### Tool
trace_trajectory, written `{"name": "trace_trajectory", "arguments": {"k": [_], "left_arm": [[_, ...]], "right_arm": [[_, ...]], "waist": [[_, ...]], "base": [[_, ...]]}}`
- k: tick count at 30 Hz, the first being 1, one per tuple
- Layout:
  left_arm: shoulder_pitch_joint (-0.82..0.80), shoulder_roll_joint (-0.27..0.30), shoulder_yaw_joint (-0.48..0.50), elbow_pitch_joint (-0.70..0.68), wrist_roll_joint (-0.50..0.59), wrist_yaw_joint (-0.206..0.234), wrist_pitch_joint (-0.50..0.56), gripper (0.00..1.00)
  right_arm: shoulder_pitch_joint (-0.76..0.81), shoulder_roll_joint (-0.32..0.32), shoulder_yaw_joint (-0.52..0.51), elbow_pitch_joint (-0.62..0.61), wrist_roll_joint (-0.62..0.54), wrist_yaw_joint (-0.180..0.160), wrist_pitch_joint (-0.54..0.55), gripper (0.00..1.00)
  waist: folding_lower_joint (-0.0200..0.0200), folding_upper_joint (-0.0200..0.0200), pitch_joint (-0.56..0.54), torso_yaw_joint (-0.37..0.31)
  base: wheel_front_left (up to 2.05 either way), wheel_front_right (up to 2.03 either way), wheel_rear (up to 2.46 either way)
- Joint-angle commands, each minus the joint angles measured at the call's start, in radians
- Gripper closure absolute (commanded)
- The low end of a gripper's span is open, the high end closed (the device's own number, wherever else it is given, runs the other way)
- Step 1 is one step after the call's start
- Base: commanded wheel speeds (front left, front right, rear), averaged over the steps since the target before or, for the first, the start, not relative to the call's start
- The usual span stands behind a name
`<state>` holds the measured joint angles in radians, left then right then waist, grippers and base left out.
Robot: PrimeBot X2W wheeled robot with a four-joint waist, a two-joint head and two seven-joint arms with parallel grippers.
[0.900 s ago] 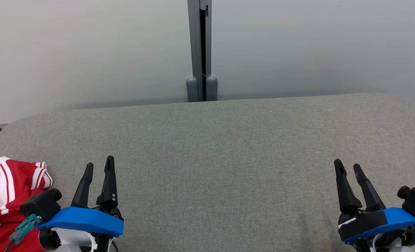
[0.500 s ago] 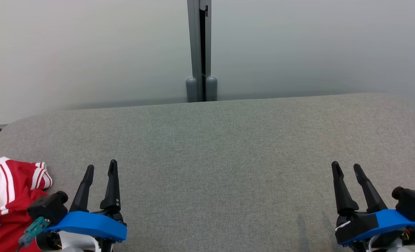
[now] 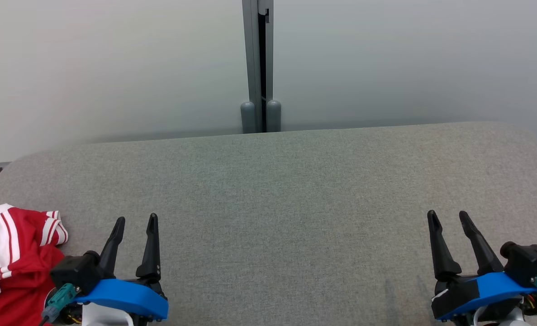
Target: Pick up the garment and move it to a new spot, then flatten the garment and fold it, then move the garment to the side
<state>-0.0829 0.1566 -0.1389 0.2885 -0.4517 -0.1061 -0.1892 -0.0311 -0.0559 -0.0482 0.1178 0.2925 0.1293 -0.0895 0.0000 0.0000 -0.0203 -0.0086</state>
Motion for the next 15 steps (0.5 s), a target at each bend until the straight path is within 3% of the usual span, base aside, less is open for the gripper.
{"name": "trace_trajectory", "arguments": {"k": [1,15], "left_arm": [[-0.009,0.009,-0.003,0.002,0.030,0.003,-0.012,0.00],[-0.016,0.011,-0.016,0.047,0.131,0.014,-0.041,0.00]], "right_arm": [[0.007,0.002,-0.005,-0.005,-0.031,0.002,-0.002,0.00],[0.013,0.005,-0.011,0.004,-0.129,0.002,-0.002,0.00]], "waist": [[0.0000,0.0000,0.000,0.000],[0.0000,0.0000,-0.002,-0.002]], "base": [[0.00,0.00,0.00],[0.00,0.00,0.00]]}}
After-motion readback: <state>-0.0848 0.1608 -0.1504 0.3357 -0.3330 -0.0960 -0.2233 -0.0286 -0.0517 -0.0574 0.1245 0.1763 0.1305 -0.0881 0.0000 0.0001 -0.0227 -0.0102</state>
